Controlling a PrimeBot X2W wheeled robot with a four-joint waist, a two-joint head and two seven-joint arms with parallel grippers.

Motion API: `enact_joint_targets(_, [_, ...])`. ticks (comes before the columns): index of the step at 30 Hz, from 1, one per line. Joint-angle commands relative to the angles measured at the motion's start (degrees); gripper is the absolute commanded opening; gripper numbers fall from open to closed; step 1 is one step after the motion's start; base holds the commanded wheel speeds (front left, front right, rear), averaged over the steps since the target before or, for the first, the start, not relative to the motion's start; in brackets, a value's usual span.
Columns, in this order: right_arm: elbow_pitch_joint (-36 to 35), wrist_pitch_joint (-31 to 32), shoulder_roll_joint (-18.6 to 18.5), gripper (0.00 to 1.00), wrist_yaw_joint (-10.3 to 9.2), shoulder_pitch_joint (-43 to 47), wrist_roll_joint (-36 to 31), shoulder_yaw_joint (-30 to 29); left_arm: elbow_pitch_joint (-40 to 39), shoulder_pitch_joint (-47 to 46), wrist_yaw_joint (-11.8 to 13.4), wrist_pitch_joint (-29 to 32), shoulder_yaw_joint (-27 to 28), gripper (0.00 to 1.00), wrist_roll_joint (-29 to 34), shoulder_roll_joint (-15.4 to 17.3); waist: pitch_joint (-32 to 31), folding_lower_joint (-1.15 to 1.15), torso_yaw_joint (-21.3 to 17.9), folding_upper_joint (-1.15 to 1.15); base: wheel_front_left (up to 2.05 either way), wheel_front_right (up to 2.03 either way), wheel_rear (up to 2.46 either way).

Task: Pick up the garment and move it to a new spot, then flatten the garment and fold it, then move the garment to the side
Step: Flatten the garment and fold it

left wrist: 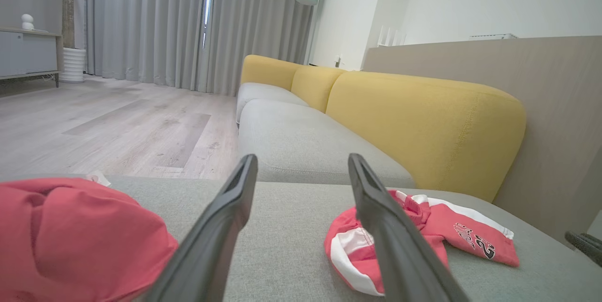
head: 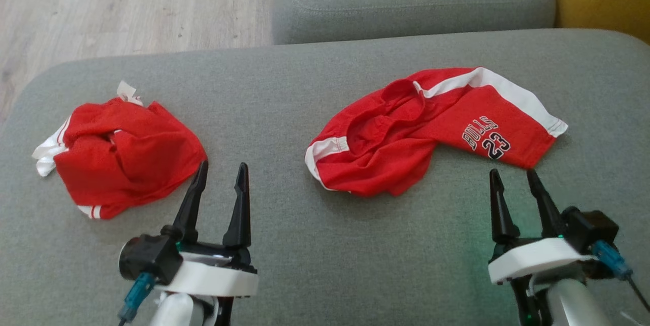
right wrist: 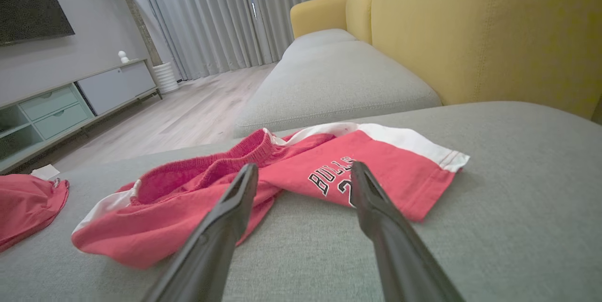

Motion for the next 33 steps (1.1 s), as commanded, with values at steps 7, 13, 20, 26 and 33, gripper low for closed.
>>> enact_joint_targets(7, [-2.90, 0.10, -0.08, 1.00, -0.04, -2.72, 0.40, 1.37, -1.75, -2.34, -0.30, -0.45, 1.87, 1.00, 0.22, -0.07, 0.76, 0.00, 0.48, 0.00, 0.00, 0.00, 0.00])
enact_joint_targets(13, [-0.63, 2.71, -0.08, 1.00, -0.04, -4.41, -0.01, 2.28, -1.54, -2.95, -0.35, -0.45, 1.45, 1.00, -0.16, -0.07, 1.60, 0.00, 2.54, 0.00, 0.00, 0.00, 0.00])
enact_joint_targets(20, [3.55, 4.86, -0.08, 1.00, -0.04, -6.61, 1.05, 2.70, -1.25, -3.57, -0.39, -0.45, 0.98, 1.00, -0.41, -0.08, 2.45, 0.00, 5.08, 0.00, 0.00, 0.00, 0.00])
enact_joint_targets(26, [9.43, 6.71, -0.07, 1.00, -0.04, -9.02, 1.62, 3.23, -1.02, -3.89, -0.40, -0.45, 0.51, 1.00, -0.69, -0.08, 3.26, 0.00, 7.32, 0.00, 0.00, 0.00, 0.00])
enact_joint_targets(33, [16.75, 8.18, -0.07, 1.00, -0.04, -13.09, 3.81, 4.69, -0.89, -4.57, -0.32, -0.45, -0.18, 1.00, -0.96, -0.08, 4.88, 0.00, 9.46, 0.00, 0.00, 0.00, 0.00])
